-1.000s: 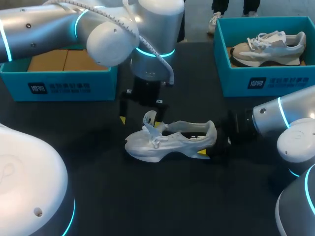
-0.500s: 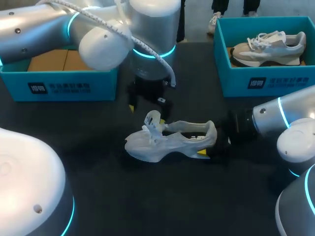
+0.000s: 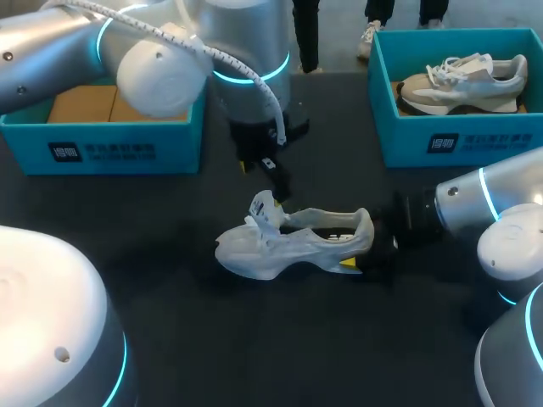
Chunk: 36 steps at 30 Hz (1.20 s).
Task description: Take the shoe out of the shoebox, open the shoe tongue, remove and reinsert the insole, then place the shoe into the shoebox
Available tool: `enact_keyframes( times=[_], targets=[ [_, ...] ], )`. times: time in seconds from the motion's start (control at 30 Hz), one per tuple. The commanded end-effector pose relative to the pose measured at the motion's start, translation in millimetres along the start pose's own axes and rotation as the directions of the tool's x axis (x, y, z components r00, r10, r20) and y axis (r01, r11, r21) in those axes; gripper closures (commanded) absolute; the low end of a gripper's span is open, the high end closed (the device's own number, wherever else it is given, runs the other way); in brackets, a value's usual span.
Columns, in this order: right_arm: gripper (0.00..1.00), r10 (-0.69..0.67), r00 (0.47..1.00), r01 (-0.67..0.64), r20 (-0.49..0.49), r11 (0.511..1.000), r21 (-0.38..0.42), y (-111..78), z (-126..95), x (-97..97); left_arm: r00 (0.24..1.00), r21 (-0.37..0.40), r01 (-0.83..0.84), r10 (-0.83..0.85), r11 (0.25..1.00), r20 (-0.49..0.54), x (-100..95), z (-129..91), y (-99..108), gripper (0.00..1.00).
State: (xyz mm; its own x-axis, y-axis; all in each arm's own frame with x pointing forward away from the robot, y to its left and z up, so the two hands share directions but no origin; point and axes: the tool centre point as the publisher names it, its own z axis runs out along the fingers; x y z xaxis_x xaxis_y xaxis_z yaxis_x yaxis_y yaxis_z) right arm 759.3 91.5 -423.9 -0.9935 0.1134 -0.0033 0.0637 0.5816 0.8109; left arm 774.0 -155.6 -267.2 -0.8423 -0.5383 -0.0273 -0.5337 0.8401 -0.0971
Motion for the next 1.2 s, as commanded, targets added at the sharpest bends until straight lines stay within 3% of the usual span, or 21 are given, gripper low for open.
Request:
enact_keyframes(
  times=[0.03, 0.27, 0.3, 0.33, 0.37, 0.4, 1.2],
  targets=[
    [1.0, 0.001, 1.0, -0.001, 0.003, 1.0, 0.007, 1.2, 4, 0.0, 0.953, 0.08, -0.297, 0.3, 0.952, -0.04, -1.0, -5, 2, 0.0],
    [1.0, 0.001, 1.0, -0.001, 0.003, 1.0, 0.007, 1.2, 4, 0.0, 0.948, 0.086, -0.309, 0.315, 0.947, -0.056, 2.4, -5, -9, 0.0],
    [1.0, 0.001, 1.0, -0.001, 0.003, 1.0, 0.007, 1.2, 4, 0.0, 0.949, 0.082, -0.302, 0.308, 0.95, -0.065, 2.9, -5, -11, 0.18],
    [1.0, 0.001, 1.0, -0.001, 0.003, 1.0, 0.007, 1.2, 4, 0.0, 0.95, 0.082, -0.301, 0.306, 0.95, -0.064, 3.2, -5, -12, 0.56],
    [1.0, 0.001, 1.0, -0.001, 0.003, 1.0, 0.007, 1.2, 4, 0.0, 0.951, 0.079, -0.297, 0.302, 0.952, -0.062, 3.7, -4, -13, 0.75],
    [1.0, 0.001, 1.0, -0.001, 0.003, 1.0, 0.007, 1.2, 4, 0.0, 0.956, 0.068, -0.284, 0.288, 0.956, -0.06, 4.8, -4, -15, 1.0],
    [1.0, 0.001, 1.0, -0.001, 0.003, 1.0, 0.007, 1.2, 4, 0.0, 0.958, 0.063, -0.278, 0.282, 0.959, -0.058, 5.5, -4, -15, 1.0]
  ],
)
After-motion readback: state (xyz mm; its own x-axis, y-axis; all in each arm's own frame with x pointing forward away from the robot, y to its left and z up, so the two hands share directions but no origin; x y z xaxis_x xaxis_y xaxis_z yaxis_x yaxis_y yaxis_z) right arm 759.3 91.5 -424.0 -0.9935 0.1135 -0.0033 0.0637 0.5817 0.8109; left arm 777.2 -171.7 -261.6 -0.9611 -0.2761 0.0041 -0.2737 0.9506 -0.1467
